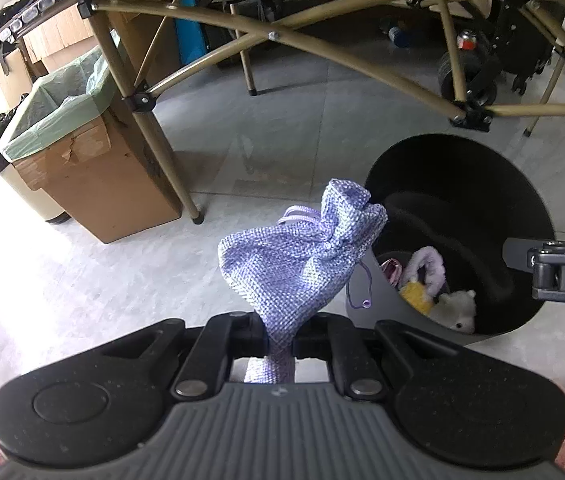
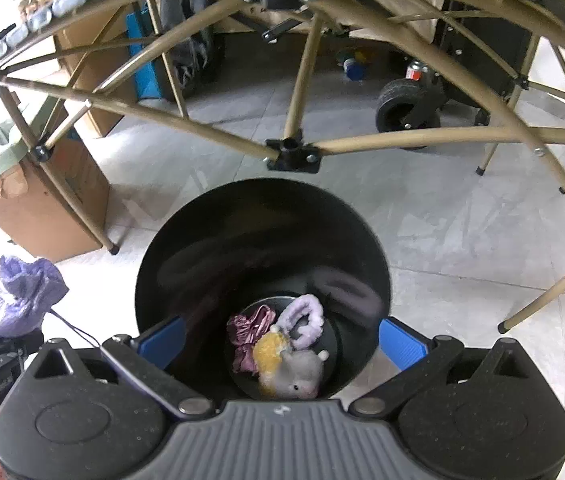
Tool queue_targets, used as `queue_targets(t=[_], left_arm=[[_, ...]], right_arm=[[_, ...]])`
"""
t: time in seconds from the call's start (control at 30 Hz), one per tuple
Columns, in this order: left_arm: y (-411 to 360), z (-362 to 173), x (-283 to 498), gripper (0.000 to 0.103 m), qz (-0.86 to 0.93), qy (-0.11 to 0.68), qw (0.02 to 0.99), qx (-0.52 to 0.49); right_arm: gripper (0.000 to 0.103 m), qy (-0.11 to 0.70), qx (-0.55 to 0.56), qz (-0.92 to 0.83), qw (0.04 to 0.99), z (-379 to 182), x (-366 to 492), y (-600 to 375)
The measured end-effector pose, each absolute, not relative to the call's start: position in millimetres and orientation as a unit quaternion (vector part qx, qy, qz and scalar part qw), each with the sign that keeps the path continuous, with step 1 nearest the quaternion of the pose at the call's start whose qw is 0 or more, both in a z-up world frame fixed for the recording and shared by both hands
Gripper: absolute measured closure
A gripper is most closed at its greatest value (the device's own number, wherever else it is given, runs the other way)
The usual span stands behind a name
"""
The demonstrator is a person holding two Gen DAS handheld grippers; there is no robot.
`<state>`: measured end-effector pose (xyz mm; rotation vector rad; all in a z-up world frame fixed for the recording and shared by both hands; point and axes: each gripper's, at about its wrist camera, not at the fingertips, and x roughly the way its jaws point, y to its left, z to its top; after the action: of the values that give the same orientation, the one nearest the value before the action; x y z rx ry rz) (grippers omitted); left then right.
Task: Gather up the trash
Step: 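Move the left tool over the bin and open it to drop the pouch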
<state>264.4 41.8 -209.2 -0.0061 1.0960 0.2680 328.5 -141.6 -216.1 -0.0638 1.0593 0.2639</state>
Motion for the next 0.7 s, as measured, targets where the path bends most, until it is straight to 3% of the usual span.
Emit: queue_targets(t=[0.7], left_arm=[[-23, -201, 305, 0.093, 0.050, 0.509, 0.858, 0.040]], right_arm=[[0.000, 0.467, 0.003, 0.057, 0.882, -187, 333, -214]])
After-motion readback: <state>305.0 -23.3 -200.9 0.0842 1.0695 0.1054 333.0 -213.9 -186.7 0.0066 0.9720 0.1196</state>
